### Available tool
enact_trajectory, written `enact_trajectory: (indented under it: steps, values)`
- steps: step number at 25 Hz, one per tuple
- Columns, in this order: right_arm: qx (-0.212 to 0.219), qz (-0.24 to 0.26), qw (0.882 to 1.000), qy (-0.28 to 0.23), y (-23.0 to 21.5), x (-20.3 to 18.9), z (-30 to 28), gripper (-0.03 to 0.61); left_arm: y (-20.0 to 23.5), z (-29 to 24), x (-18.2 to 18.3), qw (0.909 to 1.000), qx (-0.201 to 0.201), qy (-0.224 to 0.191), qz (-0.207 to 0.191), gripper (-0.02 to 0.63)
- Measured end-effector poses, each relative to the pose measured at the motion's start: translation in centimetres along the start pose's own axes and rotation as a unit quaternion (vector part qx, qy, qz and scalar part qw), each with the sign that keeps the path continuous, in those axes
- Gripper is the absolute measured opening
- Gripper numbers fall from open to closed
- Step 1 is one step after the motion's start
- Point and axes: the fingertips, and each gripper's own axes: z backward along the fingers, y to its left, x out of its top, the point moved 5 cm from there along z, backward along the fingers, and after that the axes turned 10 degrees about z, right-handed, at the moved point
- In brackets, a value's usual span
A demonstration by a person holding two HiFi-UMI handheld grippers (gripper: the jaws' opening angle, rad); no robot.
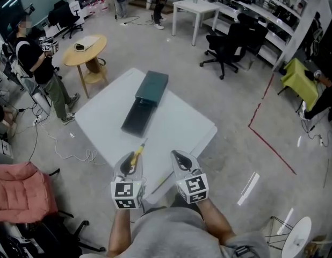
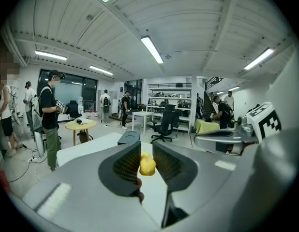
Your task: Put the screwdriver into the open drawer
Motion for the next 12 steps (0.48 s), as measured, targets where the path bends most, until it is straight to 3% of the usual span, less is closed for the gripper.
enact_trajectory:
  steps: [12]
  values:
    - [0.004,0.007,1.000,-0.005,1.1,1.1,-1.5,0.003,2.2,0.1,0.5,0.9999,0.005,-0.006,0.009,0.081]
